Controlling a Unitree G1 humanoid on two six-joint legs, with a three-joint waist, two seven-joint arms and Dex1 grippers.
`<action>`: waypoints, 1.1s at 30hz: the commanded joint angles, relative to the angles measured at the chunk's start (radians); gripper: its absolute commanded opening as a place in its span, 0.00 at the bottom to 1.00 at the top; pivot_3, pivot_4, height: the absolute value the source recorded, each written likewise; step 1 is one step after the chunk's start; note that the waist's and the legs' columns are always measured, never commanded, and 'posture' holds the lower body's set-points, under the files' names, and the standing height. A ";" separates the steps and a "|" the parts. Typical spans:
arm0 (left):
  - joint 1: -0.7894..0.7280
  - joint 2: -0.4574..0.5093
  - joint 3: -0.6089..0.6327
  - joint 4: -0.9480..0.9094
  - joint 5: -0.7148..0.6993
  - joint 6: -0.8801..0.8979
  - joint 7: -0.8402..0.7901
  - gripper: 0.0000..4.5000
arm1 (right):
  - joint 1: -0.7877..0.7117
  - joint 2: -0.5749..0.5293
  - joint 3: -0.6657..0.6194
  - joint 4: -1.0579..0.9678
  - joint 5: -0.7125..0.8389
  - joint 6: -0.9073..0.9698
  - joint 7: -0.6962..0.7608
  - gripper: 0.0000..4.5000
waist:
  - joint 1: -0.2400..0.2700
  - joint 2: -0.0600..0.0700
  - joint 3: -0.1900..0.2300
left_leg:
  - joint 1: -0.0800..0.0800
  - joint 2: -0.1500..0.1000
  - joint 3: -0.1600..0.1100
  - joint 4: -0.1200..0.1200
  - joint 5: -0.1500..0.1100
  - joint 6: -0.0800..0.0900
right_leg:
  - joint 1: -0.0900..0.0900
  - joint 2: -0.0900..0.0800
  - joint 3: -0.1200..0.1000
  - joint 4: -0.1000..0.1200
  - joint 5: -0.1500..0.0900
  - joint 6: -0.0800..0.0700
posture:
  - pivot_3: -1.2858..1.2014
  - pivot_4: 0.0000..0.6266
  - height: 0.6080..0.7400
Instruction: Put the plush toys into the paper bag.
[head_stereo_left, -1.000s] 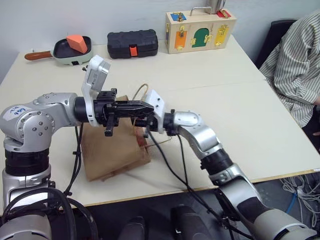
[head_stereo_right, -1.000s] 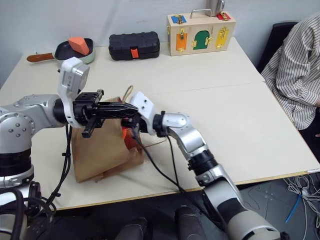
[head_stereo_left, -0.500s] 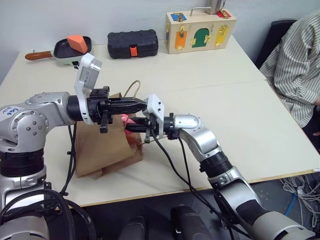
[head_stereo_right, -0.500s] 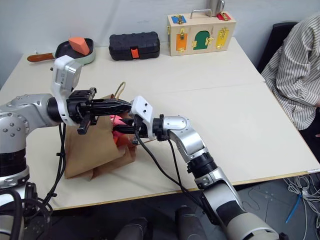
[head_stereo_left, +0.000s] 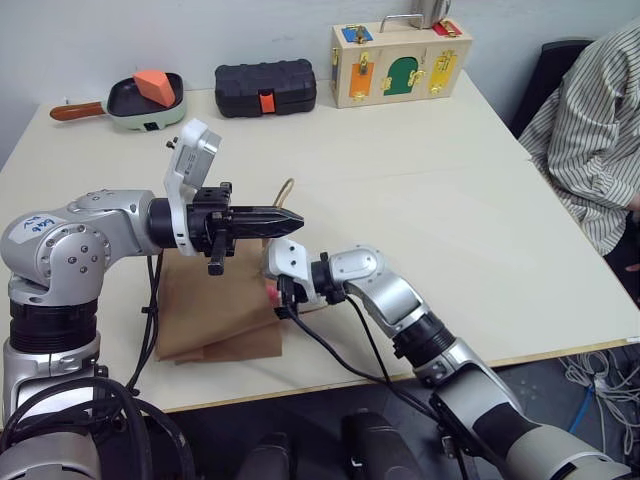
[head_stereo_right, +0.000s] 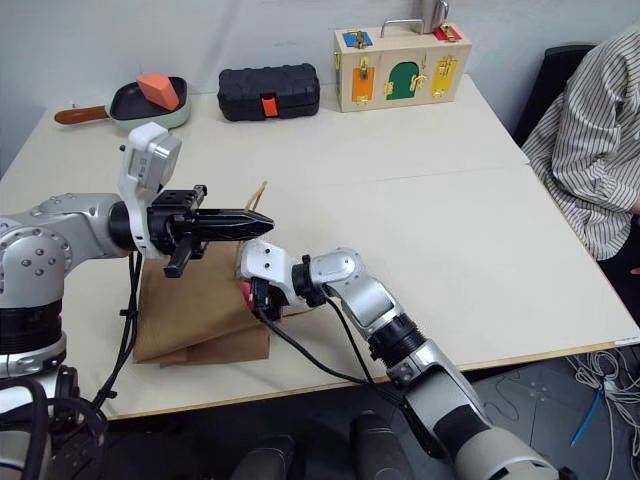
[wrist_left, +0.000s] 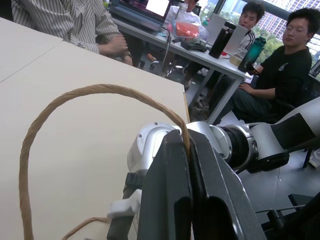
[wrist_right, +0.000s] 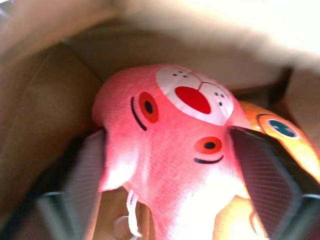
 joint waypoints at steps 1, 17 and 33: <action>0.004 0.012 0.023 -0.020 -0.010 -0.021 -0.018 0.00 | 0.008 -0.059 -0.062 -0.174 0.069 0.078 0.026 0.99 | 0.003 0.000 0.000 | 0.000 0.000 0.000 0.000 0.000 0.000 | 0.000 0.000 0.000 0.000 0.000 0.000 | 0.52 0.24 1.00; 0.020 0.017 0.025 -0.032 -0.016 -0.021 -0.025 0.00 | 0.310 -0.265 -0.501 -0.743 0.372 0.858 -0.312 0.99 | 0.031 0.000 0.000 | -0.001 0.000 0.000 -0.001 0.000 0.000 | 0.000 0.000 0.001 -0.002 0.000 0.000 | 0.52 0.24 1.00; -0.021 0.010 0.006 -0.024 -0.017 -0.005 -0.020 0.00 | 0.370 0.177 -0.842 -0.617 0.495 1.387 -0.708 0.99 | 0.041 0.000 0.000 | 0.000 -0.002 0.001 -0.003 0.000 0.000 | 0.000 -0.001 0.003 -0.001 0.000 0.000 | 0.52 0.24 1.00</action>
